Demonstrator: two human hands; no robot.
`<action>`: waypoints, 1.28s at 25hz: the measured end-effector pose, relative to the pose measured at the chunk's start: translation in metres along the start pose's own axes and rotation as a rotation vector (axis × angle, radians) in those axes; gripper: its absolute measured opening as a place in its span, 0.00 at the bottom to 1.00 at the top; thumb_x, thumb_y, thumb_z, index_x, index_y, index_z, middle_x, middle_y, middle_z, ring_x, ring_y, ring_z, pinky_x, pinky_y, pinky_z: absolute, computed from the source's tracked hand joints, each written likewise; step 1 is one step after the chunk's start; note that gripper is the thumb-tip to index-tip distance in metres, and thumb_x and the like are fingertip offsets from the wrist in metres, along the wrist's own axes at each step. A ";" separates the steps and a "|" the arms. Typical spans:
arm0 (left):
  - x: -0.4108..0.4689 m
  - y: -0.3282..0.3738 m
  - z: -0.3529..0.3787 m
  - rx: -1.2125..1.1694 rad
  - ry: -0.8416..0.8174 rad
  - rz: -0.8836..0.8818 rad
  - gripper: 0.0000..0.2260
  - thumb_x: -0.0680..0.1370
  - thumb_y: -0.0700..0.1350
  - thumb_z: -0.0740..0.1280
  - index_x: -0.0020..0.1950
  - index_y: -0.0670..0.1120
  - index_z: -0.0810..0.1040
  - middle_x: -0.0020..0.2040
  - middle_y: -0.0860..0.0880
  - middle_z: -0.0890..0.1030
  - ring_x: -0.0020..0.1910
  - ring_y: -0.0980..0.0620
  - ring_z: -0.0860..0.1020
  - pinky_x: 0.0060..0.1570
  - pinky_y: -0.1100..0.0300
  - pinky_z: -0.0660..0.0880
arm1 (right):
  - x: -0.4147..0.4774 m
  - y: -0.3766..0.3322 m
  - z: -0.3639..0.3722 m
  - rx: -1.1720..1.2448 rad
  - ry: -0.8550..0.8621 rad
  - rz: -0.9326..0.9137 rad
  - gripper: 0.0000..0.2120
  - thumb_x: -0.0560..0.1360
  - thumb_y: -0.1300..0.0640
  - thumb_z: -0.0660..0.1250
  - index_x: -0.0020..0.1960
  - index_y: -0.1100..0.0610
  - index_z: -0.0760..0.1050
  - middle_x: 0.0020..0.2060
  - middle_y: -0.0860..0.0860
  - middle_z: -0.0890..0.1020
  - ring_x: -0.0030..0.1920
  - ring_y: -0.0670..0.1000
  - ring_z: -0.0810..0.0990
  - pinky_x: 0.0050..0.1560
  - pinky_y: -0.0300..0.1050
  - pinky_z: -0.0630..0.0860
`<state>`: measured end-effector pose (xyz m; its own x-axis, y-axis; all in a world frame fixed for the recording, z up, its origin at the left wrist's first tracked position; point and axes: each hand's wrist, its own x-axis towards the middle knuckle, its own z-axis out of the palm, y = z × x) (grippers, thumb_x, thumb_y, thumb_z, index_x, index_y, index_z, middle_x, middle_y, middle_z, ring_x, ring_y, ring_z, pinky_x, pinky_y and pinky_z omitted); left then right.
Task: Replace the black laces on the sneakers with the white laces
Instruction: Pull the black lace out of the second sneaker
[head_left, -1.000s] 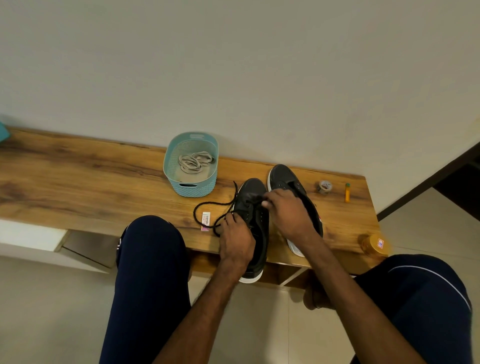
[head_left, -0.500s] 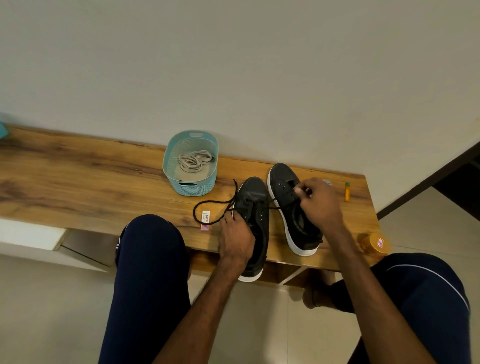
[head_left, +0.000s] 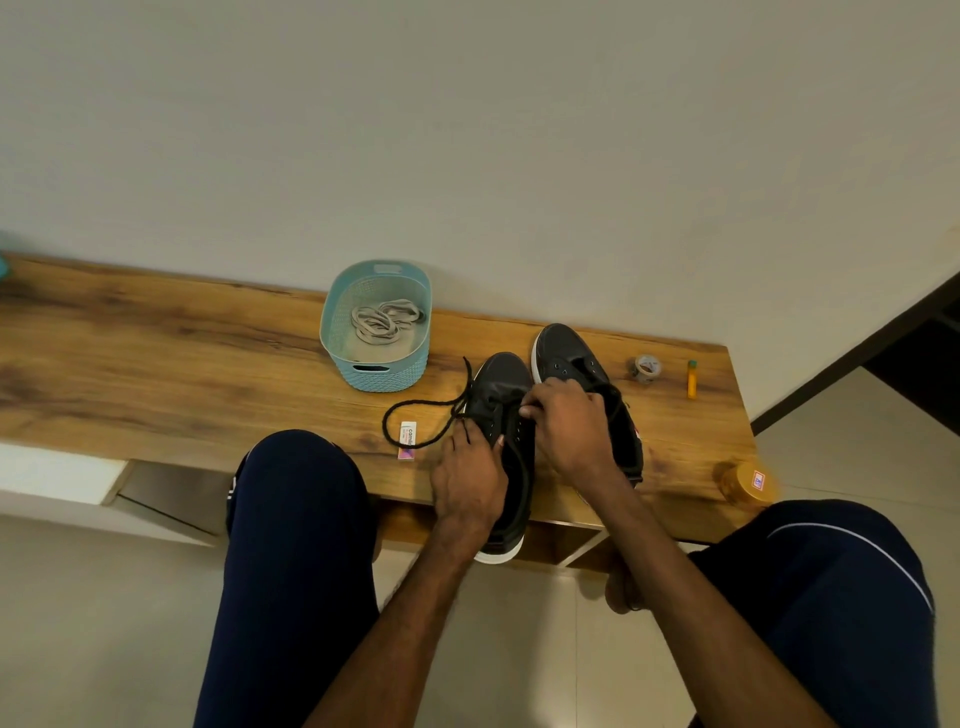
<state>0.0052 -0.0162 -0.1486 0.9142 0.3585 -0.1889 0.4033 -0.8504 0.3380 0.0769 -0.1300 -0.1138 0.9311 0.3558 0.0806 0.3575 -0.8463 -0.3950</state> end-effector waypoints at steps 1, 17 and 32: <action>0.000 0.000 0.000 -0.010 -0.003 -0.006 0.27 0.84 0.55 0.51 0.79 0.41 0.56 0.77 0.43 0.64 0.74 0.45 0.65 0.67 0.50 0.68 | 0.002 0.000 -0.011 0.224 0.093 0.040 0.03 0.78 0.58 0.68 0.50 0.52 0.80 0.46 0.45 0.80 0.49 0.45 0.76 0.56 0.48 0.73; 0.000 -0.001 0.001 -0.067 -0.020 0.008 0.28 0.84 0.58 0.47 0.79 0.42 0.57 0.78 0.44 0.63 0.73 0.45 0.65 0.65 0.50 0.70 | 0.000 -0.003 -0.003 -0.221 -0.139 0.000 0.09 0.81 0.57 0.62 0.59 0.52 0.77 0.55 0.49 0.78 0.59 0.52 0.73 0.60 0.51 0.68; 0.044 0.017 -0.015 0.087 0.102 0.306 0.23 0.76 0.42 0.71 0.70 0.46 0.70 0.69 0.45 0.68 0.66 0.46 0.70 0.58 0.54 0.77 | 0.024 0.014 -0.064 1.122 0.075 0.362 0.19 0.80 0.64 0.65 0.70 0.58 0.70 0.56 0.54 0.83 0.49 0.50 0.83 0.50 0.43 0.82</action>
<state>0.0528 -0.0095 -0.1369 0.9935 0.1139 0.0040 0.1080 -0.9526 0.2843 0.1088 -0.1590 -0.0586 0.9805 0.1104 -0.1625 -0.1569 -0.0581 -0.9859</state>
